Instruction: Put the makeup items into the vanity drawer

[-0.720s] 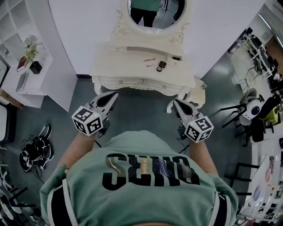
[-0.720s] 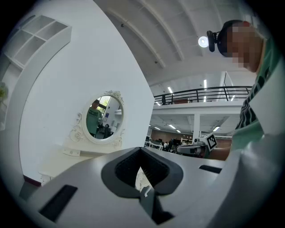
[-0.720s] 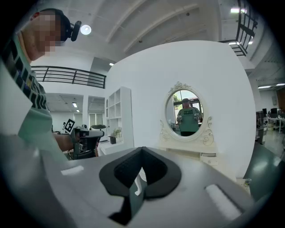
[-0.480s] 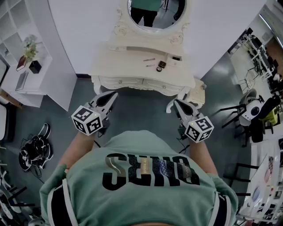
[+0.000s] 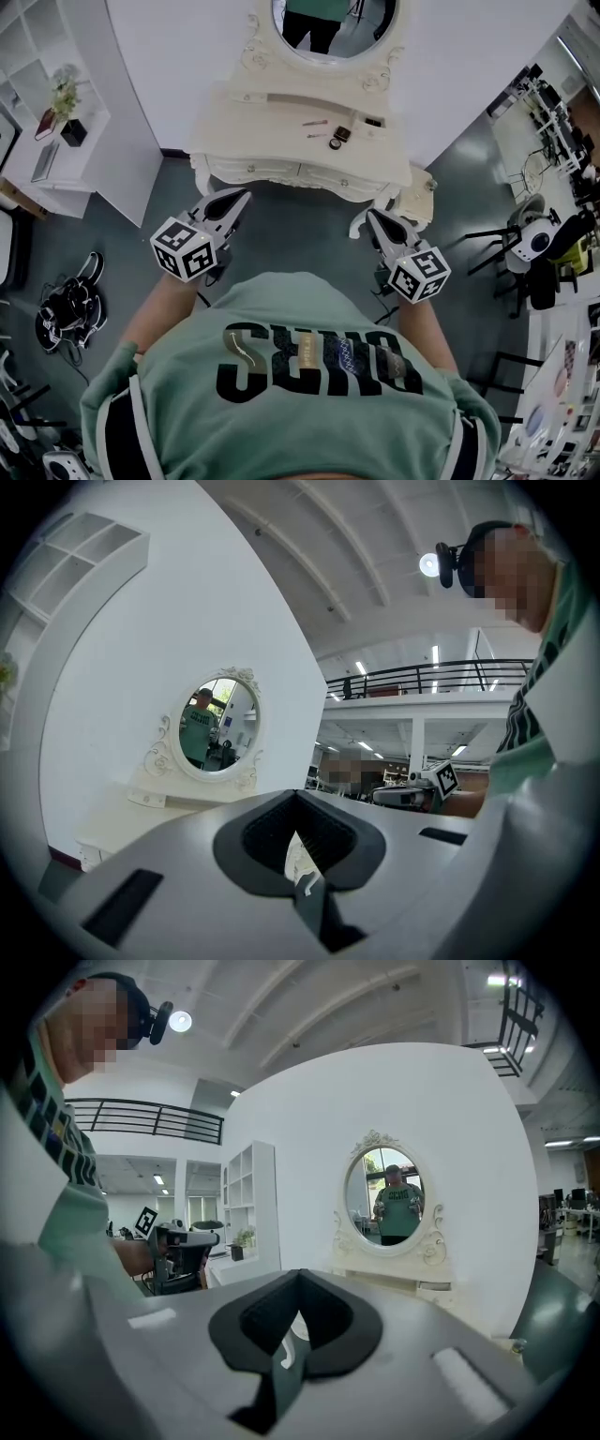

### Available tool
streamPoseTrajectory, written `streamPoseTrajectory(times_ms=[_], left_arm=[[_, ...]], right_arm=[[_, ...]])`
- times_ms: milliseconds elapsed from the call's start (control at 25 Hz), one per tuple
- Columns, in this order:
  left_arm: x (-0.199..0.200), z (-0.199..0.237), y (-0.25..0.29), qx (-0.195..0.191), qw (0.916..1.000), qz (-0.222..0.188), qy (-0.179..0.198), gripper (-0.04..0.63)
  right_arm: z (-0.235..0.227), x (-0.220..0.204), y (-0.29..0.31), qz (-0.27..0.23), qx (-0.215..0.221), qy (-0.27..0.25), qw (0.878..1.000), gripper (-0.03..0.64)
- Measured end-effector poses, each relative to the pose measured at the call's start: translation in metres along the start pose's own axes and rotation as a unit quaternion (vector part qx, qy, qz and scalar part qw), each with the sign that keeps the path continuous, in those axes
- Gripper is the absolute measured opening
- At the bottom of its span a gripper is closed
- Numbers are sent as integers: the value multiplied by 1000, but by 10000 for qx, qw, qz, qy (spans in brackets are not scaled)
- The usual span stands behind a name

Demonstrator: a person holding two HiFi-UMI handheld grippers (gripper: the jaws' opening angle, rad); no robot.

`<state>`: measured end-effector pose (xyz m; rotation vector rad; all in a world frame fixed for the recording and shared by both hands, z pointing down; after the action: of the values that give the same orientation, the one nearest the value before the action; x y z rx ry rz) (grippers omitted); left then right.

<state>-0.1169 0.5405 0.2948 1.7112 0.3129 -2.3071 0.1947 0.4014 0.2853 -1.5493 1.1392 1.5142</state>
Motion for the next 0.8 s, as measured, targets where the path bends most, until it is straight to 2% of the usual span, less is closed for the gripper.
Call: streamPoseTrajectory(times_ms=[240,520,680,800], left_arm=[[-11,-28,24,75,10000,27,-10,3],[-33,-57,64,119,9997,107,-157,3],[-35,-57,76,161,9995,192,-190,3],[-35,-40,83,187,9993,228,-223,3]], right_arm=[[-23,-5,-25,-33,189,-96,9998,9],[-67,-18,-48,-14,309,22,9995,9],[-83,-22,-43,-5,351,119,9993,9],[-91,-26,-26,49,349,181,9992,9]])
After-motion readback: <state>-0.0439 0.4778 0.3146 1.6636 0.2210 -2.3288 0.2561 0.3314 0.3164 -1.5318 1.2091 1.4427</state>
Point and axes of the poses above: the fingertips, and each gripper's own axes: y forward along the fingers, z to its left, x out of its top, the point moved 7 cm from there along -y, backward along the fingers, and after that the axes turned 3 degrees about -z, right-handed, at the moved point
